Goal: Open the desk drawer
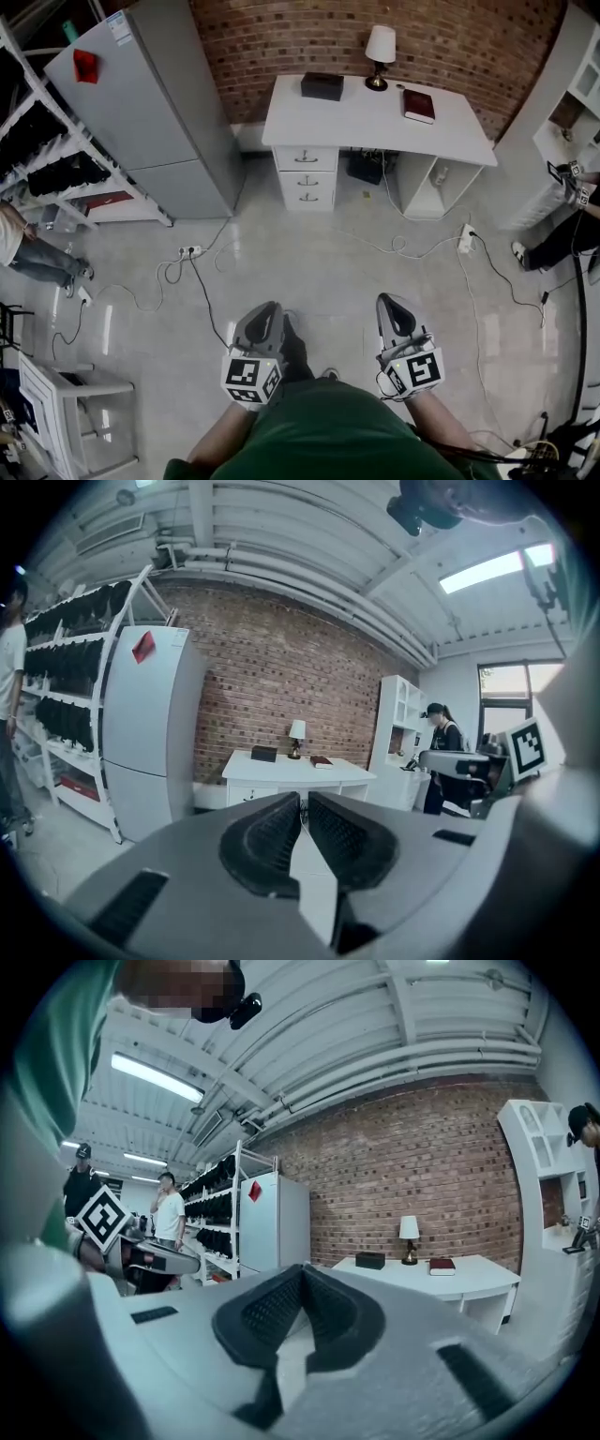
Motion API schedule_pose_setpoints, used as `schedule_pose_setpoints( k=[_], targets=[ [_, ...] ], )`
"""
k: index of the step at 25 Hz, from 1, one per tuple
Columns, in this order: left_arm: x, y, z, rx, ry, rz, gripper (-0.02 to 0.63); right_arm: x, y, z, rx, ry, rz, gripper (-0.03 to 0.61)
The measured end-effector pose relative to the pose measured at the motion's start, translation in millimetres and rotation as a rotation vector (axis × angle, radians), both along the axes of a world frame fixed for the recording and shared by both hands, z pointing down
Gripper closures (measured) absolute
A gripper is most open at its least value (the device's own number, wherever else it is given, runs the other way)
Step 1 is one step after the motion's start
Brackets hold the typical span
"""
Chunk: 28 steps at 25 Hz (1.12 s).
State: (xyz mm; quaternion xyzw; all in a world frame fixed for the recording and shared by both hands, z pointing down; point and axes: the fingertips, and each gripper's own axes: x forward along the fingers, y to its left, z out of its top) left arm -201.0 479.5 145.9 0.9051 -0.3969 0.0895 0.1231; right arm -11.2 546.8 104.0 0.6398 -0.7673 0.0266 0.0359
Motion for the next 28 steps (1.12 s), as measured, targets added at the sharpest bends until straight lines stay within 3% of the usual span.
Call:
schedule_pose_setpoints(
  k=[15, 21, 28],
  targets=[
    [28, -216, 21, -0.012, 0.053, 0.105, 0.588, 21, -184, 5, -0.071, 0.035, 0.149, 0.577],
    [40, -289, 33, -0.035, 0.043, 0.125, 0.588, 29, -252, 8, -0.092, 0.007, 0.166, 0.577],
    [80, -345, 56, -0.069, 0.018, 0.116, 0.586, 72, -314, 31, -0.122, -0.014, 0.144, 0.577]
  ],
)
